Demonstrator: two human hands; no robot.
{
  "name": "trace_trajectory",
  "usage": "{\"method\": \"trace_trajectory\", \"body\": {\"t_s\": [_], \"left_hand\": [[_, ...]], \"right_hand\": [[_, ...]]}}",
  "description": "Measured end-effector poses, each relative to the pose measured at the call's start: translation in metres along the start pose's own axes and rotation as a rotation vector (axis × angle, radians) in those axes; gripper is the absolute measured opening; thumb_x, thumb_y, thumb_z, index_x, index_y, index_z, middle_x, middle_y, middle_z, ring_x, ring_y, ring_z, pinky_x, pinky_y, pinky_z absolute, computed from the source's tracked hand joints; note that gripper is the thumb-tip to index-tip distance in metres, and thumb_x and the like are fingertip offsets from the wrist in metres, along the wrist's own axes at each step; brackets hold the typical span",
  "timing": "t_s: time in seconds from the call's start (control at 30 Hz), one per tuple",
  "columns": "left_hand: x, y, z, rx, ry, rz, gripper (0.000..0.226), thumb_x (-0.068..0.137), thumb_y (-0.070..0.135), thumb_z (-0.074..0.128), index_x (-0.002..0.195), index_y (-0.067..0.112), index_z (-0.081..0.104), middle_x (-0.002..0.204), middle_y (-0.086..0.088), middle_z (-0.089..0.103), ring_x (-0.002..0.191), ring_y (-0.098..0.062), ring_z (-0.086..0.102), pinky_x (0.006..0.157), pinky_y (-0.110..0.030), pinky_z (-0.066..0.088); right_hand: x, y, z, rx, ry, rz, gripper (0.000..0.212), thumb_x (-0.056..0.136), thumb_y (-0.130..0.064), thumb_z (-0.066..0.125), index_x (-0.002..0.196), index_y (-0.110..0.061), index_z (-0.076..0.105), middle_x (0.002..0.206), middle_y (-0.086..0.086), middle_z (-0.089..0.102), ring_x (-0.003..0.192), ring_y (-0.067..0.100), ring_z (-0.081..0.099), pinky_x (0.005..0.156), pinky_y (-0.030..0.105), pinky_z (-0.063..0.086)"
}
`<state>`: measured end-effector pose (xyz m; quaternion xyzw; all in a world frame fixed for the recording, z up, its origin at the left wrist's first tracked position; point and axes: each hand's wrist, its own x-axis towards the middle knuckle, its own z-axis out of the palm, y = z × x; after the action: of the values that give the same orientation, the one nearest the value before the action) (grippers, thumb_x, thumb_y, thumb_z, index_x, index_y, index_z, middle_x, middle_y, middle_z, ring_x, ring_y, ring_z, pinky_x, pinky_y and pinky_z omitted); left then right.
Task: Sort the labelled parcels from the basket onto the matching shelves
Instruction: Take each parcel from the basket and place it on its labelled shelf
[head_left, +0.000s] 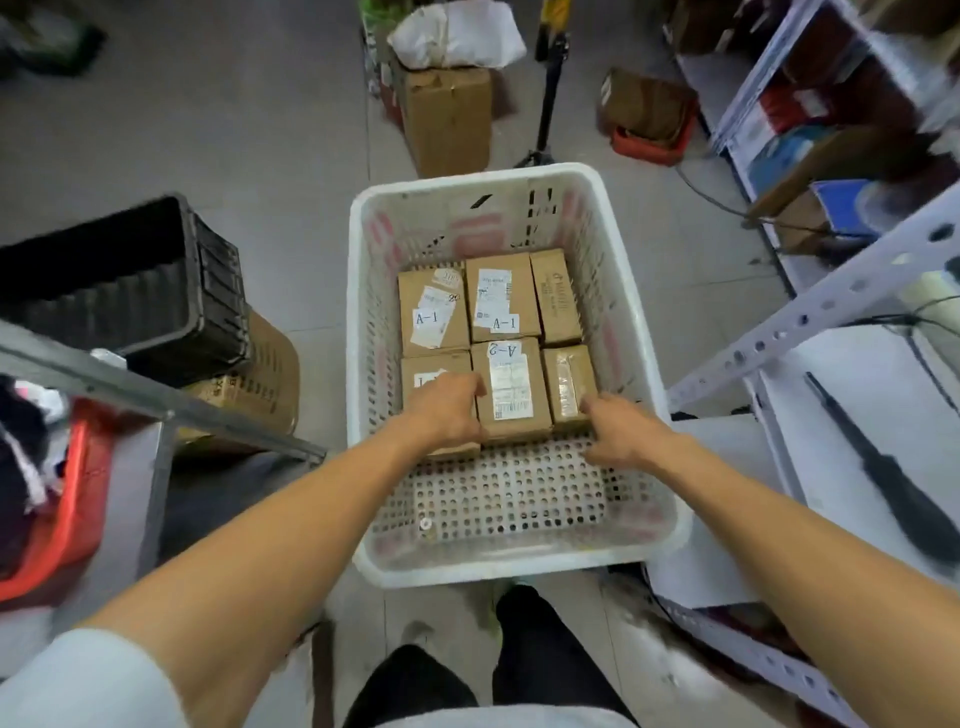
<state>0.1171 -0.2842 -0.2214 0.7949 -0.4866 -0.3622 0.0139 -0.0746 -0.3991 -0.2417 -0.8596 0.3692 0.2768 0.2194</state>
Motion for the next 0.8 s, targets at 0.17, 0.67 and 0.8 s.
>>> {"method": "trace_trajectory", "body": {"t_s": [0.17, 0.67, 0.8], "left_hand": [[0.061, 0.001, 0.028, -0.058, -0.056, -0.057, 0.062, 0.076, 0.028, 0.074, 0.131, 0.019, 0.048, 0.126, -0.003, 0.058, 0.112, -0.023, 0.056, 0.091, -0.037, 0.049], [0.167, -0.041, 0.121, -0.401, -0.09, -0.127, 0.05, 0.075, 0.028, 0.075, 0.121, 0.025, 0.053, 0.11, 0.007, 0.06, 0.102, -0.014, 0.056, 0.084, -0.03, 0.047], [0.171, -0.046, 0.128, -0.438, -0.09, -0.125, 0.048, 0.075, 0.027, 0.075, 0.119, 0.024, 0.054, 0.108, 0.006, 0.059, 0.098, -0.014, 0.057, 0.087, -0.035, 0.05]], "right_hand": [[0.069, 0.022, 0.01, 0.047, -0.063, 0.058, 0.051, 0.082, -0.013, 0.066, 0.128, -0.007, 0.044, 0.121, 0.014, 0.056, 0.106, 0.028, 0.055, 0.08, 0.035, 0.049], [0.228, 0.048, 0.059, -0.395, -0.101, -0.016, 0.146, 0.055, -0.043, 0.09, 0.15, -0.005, -0.016, 0.157, 0.025, -0.003, 0.146, 0.039, 0.003, 0.118, 0.044, 0.013], [0.236, 0.05, 0.07, -0.421, -0.097, -0.061, 0.156, 0.049, -0.048, 0.091, 0.148, -0.008, -0.022, 0.156, 0.027, -0.006, 0.145, 0.042, -0.004, 0.119, 0.05, 0.009]]}}
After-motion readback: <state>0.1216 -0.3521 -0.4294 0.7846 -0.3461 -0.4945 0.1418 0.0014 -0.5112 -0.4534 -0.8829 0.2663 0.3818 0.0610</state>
